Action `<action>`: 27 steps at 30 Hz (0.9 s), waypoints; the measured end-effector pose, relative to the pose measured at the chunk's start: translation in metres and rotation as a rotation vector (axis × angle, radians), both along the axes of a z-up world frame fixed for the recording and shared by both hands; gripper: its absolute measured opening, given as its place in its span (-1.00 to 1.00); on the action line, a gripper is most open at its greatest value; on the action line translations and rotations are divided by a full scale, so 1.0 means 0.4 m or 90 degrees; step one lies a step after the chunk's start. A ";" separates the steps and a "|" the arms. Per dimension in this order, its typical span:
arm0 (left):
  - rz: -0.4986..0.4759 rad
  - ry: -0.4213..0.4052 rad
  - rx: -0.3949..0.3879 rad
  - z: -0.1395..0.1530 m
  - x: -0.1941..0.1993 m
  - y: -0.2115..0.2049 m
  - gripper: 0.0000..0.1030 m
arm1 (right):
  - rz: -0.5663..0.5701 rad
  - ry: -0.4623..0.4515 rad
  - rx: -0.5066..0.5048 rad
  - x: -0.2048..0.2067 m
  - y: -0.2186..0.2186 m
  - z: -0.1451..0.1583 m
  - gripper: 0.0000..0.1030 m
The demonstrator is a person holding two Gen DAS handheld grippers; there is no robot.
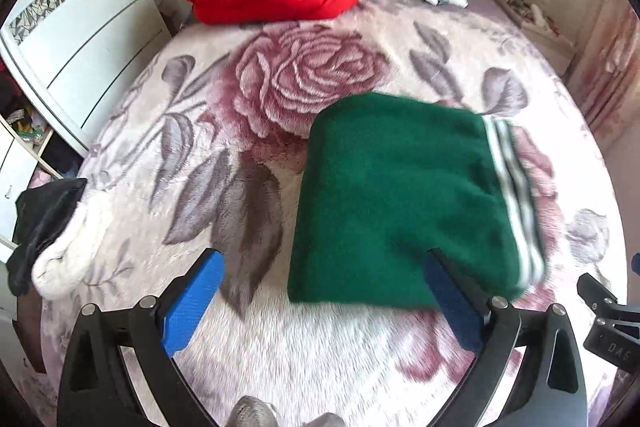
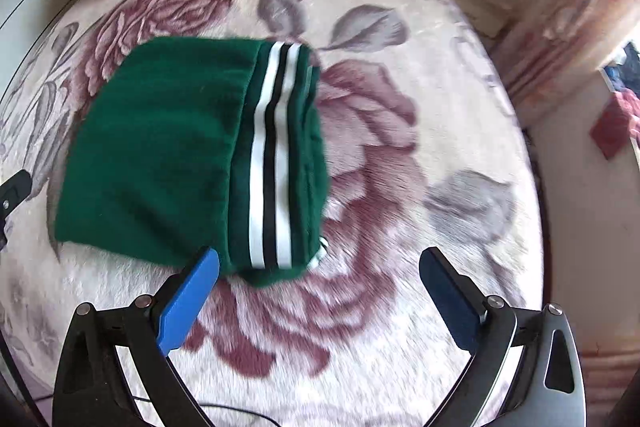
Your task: Fold large clothes
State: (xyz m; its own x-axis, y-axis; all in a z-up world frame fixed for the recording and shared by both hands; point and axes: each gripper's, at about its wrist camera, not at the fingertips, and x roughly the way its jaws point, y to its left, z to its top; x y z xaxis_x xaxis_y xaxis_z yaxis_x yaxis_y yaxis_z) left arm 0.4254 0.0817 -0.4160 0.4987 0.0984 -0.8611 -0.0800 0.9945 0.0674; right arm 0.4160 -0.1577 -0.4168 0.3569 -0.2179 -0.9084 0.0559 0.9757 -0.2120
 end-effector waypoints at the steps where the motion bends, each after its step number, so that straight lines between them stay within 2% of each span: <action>1: 0.002 -0.008 0.003 0.036 -0.025 -0.006 0.98 | -0.003 -0.007 -0.004 -0.024 0.001 0.030 0.97; 8: -0.014 -0.041 -0.021 0.256 -0.171 -0.056 0.98 | -0.012 -0.060 -0.028 -0.231 0.016 0.319 0.97; 18: -0.036 -0.110 -0.028 0.607 -0.451 -0.110 0.98 | -0.021 -0.143 -0.022 -0.566 0.033 0.759 0.97; 19: -0.040 -0.115 -0.033 0.640 -0.479 -0.114 0.98 | -0.022 -0.149 -0.023 -0.589 0.036 0.786 0.97; 23: -0.051 -0.141 -0.032 0.737 -0.573 -0.126 0.98 | -0.023 -0.193 -0.032 -0.721 0.046 0.936 0.97; 27: -0.049 -0.160 -0.041 0.803 -0.640 -0.121 0.98 | -0.015 -0.226 -0.045 -0.824 0.050 1.041 0.97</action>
State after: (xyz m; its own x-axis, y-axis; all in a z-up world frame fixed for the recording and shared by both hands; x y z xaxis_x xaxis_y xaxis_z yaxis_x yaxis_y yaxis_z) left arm 0.1693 0.0332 -0.0950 0.7015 0.0014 -0.7127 -0.0107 0.9999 -0.0085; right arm 0.0864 -0.1376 -0.0005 0.6415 -0.2874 -0.7112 0.1604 0.9569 -0.2421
